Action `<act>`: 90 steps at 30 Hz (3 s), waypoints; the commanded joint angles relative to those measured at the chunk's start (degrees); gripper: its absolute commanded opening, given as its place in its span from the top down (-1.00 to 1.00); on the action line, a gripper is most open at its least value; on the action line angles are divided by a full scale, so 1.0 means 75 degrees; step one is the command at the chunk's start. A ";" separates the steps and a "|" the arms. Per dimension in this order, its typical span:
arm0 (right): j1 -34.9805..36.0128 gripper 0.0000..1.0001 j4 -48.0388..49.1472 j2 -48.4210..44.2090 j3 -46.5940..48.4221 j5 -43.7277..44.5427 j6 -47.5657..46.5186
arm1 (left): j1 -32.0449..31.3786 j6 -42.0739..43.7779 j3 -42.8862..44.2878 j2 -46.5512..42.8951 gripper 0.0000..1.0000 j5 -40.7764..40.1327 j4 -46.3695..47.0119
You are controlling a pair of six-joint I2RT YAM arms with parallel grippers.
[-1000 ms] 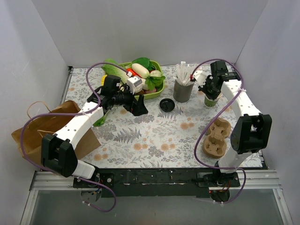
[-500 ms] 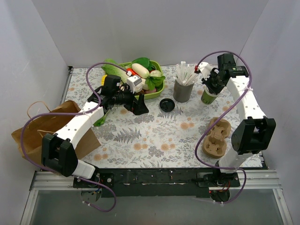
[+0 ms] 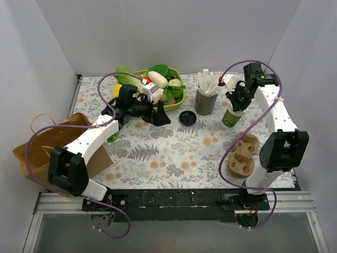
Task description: Pack the takeout coffee
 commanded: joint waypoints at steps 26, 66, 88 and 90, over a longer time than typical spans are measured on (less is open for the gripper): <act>0.0656 0.97 0.0537 0.0274 -0.0200 0.1160 -0.0278 | -0.0034 0.0009 -0.0213 -0.0113 -0.96 -0.0028 0.0231; 0.0638 0.97 0.0978 -0.1954 -0.1658 -0.0550 0.0344 | -0.1427 -0.5378 -0.0611 0.1924 -0.96 -0.0333 0.6120; 0.0919 0.97 0.1061 -0.1709 -0.2224 -0.0902 0.0942 | -0.2577 -0.7514 0.1733 0.5372 -0.96 -0.1164 0.7298; 0.0942 0.97 0.1061 -0.1721 -0.2224 -0.0949 0.0953 | -0.2588 -0.7491 0.1709 0.5395 -0.96 -0.1247 0.7170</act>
